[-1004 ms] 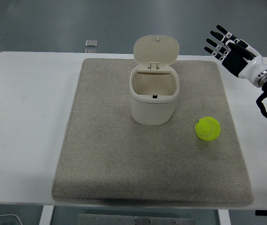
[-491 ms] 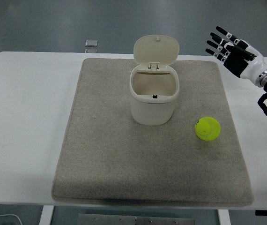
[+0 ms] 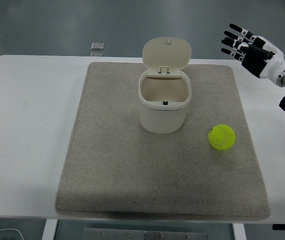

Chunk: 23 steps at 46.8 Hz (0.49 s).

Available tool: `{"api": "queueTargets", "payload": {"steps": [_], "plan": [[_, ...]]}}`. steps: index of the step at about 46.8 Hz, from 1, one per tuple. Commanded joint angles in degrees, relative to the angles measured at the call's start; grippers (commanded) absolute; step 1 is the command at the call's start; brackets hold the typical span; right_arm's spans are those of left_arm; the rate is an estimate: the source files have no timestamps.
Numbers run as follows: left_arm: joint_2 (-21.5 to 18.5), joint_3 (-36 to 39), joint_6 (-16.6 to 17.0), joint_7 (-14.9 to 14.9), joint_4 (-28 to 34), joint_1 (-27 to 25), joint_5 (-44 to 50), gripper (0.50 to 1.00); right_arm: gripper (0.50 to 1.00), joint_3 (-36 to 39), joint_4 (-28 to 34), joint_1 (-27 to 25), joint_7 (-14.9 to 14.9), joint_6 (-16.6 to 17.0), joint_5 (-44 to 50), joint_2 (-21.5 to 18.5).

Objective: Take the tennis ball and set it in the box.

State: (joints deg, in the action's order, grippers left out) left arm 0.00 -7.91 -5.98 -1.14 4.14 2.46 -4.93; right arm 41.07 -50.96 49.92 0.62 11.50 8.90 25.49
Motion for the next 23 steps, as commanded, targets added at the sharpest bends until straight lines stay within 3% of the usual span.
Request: {"api": "queueTargets", "payload": {"steps": [1, 18, 23], "plan": [[0.00, 0.00, 0.00, 0.00, -0.01, 0.00, -0.08, 0.992, 0.913, -1.07, -0.89, 0.00, 0.00, 0.02, 1.64, 0.17], [0.00, 0.00, 0.00, 0.00, -0.01, -0.09, 0.01, 0.992, 0.913, -5.74, -5.02, 0.35, 0.00, 1.25, 9.99, 7.02], [0.00, 0.00, 0.00, 0.00, -0.01, 0.00, -0.08, 0.992, 0.913, -6.00, -5.20, 0.35, 0.09, 3.00, 12.54, 8.96]]}}
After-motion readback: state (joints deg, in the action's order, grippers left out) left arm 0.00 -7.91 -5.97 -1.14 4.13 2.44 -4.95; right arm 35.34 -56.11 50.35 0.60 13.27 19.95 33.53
